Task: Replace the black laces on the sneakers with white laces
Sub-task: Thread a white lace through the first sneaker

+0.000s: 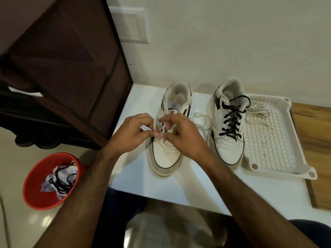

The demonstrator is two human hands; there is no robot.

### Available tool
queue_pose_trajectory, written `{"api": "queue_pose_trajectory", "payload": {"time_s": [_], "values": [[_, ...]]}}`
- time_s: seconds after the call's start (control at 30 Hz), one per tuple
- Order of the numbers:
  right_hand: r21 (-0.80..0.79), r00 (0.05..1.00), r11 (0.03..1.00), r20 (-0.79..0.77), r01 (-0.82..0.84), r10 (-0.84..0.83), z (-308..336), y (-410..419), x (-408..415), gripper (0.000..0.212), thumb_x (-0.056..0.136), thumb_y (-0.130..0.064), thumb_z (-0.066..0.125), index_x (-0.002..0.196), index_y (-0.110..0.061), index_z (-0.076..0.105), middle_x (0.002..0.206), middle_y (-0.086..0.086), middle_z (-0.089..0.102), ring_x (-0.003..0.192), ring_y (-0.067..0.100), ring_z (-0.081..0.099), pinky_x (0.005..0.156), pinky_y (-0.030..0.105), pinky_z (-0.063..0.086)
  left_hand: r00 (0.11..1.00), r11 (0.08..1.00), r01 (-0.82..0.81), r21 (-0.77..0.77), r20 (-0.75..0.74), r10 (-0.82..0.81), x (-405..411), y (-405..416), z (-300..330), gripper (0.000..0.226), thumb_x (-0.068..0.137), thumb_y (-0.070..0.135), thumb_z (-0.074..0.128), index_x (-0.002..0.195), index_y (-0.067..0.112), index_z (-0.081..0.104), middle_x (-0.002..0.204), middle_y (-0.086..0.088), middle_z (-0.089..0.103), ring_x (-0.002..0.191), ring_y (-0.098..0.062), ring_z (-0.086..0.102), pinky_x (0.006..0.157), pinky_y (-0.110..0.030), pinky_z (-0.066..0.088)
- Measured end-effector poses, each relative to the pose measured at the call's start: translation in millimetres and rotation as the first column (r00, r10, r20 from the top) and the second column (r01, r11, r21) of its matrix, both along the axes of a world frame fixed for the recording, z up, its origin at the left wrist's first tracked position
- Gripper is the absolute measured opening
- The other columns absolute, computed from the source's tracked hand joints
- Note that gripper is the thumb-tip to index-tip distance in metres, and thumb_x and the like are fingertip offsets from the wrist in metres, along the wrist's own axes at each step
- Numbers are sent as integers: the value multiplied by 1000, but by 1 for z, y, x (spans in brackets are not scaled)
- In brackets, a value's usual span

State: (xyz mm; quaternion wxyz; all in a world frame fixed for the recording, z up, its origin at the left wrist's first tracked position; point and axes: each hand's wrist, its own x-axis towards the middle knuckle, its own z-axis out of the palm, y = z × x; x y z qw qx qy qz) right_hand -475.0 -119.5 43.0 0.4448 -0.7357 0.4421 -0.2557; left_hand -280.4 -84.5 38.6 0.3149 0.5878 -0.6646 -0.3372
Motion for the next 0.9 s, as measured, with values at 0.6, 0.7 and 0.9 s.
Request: {"api": "queue_pose_trajectory", "payload": {"time_s": [0.6,0.7,0.9], "values": [[-246,913,957,-407,-152,40,-9,1,-3,39,85,-29,78,122,-34,64,106,-16,65,107,15,53,96,42,40,700,920,-352,-173,-701,136,1,1,31,12,101,14,54,89,12,56,74,-7,66,67,-24,65,64,-35,58],[-191,933,974,-357,-119,43,-10,0,-4,36,86,-25,78,118,-35,66,96,-17,68,105,13,52,95,41,38,924,989,-151,-7,-358,138,1,0,17,13,105,16,53,92,12,54,60,-4,53,50,-25,48,52,-33,46],[-226,970,970,-241,-90,33,-9,0,-7,18,91,-20,73,104,-31,67,78,-21,67,92,4,60,92,40,39,914,980,-48,195,403,-36,-1,-2,9,38,97,50,58,88,13,61,77,0,55,68,-13,49,64,-33,40]]}}
